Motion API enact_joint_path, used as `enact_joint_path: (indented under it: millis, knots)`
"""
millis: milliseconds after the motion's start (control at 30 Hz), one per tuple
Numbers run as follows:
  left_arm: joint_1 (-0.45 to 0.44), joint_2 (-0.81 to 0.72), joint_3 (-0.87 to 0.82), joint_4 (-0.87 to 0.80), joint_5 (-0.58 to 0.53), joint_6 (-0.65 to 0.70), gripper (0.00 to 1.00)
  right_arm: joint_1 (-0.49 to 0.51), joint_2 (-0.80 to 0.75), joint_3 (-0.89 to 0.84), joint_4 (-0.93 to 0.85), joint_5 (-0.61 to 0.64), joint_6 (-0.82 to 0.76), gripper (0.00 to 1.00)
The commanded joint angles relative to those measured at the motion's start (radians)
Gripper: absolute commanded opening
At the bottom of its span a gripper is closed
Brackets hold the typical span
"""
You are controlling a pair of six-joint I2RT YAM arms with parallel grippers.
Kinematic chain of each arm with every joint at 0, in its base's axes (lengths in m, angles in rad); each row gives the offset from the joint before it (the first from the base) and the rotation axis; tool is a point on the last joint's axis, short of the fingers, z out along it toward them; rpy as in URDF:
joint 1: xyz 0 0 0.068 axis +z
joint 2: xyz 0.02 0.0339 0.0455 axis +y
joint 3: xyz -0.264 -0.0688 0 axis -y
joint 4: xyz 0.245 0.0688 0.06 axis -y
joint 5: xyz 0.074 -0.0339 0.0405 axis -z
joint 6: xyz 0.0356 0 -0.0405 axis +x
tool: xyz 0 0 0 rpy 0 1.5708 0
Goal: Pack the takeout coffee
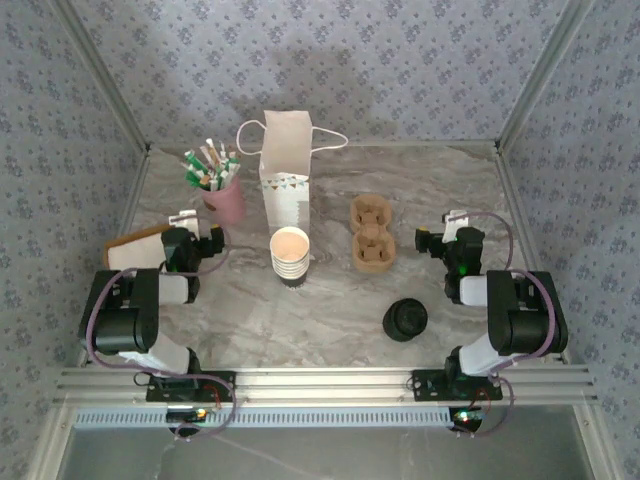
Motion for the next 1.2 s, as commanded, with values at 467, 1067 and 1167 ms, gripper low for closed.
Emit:
enact_joint_path:
  millis: [467, 1067, 1167]
  knots:
    - [-0.003, 0.000, 0.016, 0.001, -0.011, -0.009, 0.99, -0.007, 0.012, 0.020, -0.015, -0.016, 0.008, 1.00]
    - [-0.016, -0.020, 0.006, 0.005, 0.015, 0.022, 1.00, -0.008, 0.012, 0.019, -0.014, -0.014, 0.009, 1.00]
    - [-0.019, -0.024, 0.006, 0.000, 0.014, 0.025, 0.99, -0.004, 0.011, 0.018, -0.011, -0.010, 0.008, 1.00]
